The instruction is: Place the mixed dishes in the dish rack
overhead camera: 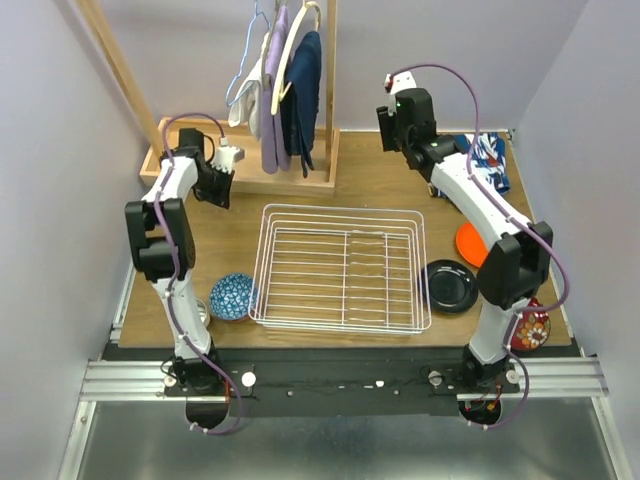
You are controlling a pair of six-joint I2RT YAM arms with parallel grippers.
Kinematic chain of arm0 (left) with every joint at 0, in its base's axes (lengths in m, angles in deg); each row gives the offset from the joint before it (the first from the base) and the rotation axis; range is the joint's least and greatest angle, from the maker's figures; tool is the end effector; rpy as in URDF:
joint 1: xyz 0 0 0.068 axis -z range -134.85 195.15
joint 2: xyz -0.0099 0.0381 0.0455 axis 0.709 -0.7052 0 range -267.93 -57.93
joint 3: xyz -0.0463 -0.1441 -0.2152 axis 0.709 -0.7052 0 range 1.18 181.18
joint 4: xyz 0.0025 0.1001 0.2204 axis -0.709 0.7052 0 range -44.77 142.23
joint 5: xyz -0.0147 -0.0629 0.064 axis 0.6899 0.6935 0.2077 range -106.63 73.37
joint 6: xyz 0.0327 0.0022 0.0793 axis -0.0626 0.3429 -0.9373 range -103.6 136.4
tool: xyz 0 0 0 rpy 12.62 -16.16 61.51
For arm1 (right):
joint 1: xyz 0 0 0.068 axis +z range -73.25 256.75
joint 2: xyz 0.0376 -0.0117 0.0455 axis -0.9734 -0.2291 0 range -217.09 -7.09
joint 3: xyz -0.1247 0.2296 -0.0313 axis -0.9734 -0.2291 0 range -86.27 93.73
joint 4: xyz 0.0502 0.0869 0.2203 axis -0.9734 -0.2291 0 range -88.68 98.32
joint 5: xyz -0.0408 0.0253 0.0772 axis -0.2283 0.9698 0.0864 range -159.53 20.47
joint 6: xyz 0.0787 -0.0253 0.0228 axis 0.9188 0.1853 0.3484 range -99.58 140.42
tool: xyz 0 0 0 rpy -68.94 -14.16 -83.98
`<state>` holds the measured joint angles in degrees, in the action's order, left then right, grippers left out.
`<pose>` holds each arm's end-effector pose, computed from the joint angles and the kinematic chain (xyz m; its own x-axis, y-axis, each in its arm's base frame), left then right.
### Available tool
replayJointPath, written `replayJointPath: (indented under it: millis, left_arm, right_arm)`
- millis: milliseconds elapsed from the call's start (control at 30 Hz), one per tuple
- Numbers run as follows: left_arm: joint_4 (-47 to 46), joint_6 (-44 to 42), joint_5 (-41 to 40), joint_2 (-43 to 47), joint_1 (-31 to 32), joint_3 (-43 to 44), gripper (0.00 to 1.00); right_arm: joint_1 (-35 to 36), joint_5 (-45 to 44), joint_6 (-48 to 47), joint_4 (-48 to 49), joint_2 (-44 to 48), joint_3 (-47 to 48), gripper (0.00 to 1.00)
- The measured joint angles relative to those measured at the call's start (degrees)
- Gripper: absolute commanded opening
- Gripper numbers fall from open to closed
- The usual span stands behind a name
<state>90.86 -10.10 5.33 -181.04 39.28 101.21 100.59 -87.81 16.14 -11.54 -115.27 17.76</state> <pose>0.4414 0.0170 0.1592 -0.8115 0.3325 -0.4806 0.4495 0.8807 -0.1497 0.4307 0.1644 0.3392 -0.3620 -0.2373 -0.9015 -0.1490 0.9694 -0.1953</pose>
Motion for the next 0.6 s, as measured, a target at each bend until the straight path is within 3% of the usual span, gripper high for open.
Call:
replayJointPath:
  millis: [300, 367, 433, 500, 600]
  left_arm:
    - [1.29, 0.35, 7.76, 28.76, 0.00, -14.45, 0.36]
    - [1.92, -0.42, 9.09, 31.17, 0.00, -17.44, 0.46]
    - [3.04, -1.42, 10.51, 32.33, 0.15, -21.40, 0.48]
    - [4.13, -1.99, 11.34, 32.35, 0.48, -24.11, 0.60]
    - [5.88, -2.36, 12.04, 32.44, 1.49, -25.24, 0.61]
  right_arm:
    - [-3.26, 16.72, -9.01, -20.85, 5.64, -7.06, 0.79]
    - [-3.72, 22.25, -12.90, -26.62, 4.48, -7.32, 0.84]
    - [-3.72, 25.00, -14.80, -29.40, 3.39, -7.15, 0.85]
    - [-3.72, 25.94, -15.63, -32.17, 1.73, -5.95, 0.85]
    - [-3.72, 26.03, -15.80, -35.15, -0.68, -4.42, 0.85]
